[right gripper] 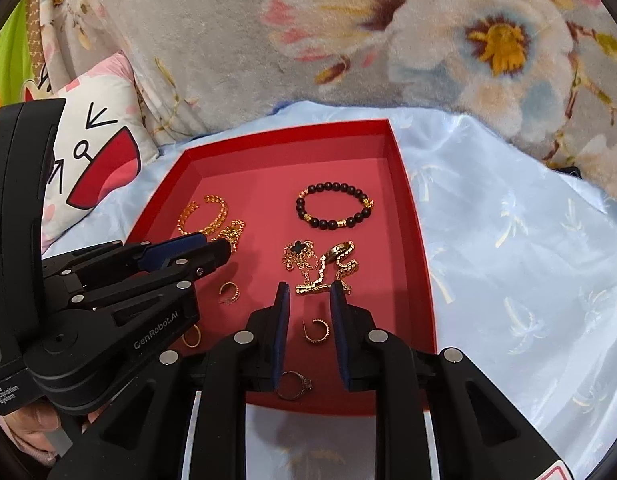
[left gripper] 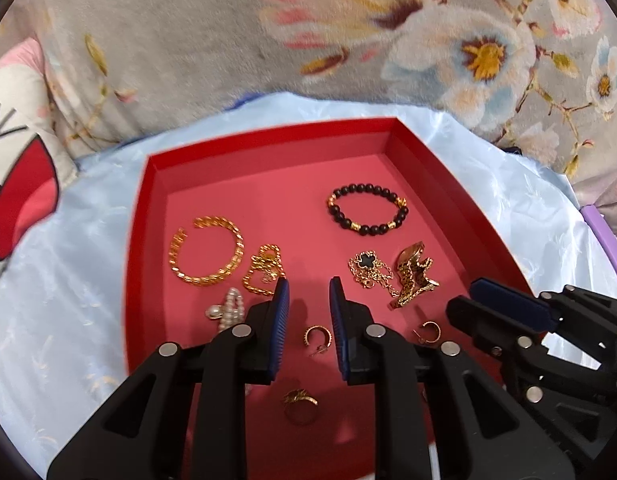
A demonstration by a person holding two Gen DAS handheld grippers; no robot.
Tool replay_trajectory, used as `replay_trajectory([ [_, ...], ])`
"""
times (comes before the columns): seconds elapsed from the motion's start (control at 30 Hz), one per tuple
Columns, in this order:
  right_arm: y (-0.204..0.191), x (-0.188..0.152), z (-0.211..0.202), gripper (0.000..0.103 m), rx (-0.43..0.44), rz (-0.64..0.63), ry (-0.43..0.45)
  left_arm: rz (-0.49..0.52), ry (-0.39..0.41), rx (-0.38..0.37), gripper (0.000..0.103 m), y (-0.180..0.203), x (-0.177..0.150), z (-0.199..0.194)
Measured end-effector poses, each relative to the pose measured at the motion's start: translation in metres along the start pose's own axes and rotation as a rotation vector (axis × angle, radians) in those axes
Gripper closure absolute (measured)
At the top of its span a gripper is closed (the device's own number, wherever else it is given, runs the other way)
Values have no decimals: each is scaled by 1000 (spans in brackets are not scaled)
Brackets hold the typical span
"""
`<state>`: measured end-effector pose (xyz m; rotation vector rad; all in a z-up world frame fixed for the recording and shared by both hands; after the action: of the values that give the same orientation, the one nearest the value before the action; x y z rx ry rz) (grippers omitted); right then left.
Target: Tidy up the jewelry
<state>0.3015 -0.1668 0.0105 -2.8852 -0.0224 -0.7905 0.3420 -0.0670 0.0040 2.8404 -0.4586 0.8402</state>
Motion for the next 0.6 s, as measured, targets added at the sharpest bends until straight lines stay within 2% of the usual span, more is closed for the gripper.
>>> replay_trajectory([
  [0.07,-1,-2,-11,80,10,4,14,11,25,25,83,3,-3,-11],
  [0.13,-3,-5,-23,73,14,12,30,14,46,51,80,5,-7,-23],
  [0.23,-7,-12,-42,65,11,29,54,-4,73,71,71,6,-15,-41],
  [0.3,-10,-17,-51,62,13,39,57,-8,79,83,62,7,-22,-50],
  [0.43,-17,-28,-64,62,-16,42,65,-17,90,103,61,10,-39,-66],
  [0.6,-21,-38,-74,62,3,59,74,-29,94,97,61,10,-51,-78],
])
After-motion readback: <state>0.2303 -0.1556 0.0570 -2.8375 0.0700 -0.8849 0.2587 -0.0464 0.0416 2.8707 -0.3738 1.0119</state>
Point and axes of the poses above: each gripper's, at about its wrist camera, not at the fingertips, and z roughly the way its jaws point, y to its right, x to its top, the point moved 4 cm from there along z, roughly the way its jaws point, and after that the axes turned 13 degrees about -y, right-handed, at the moved point
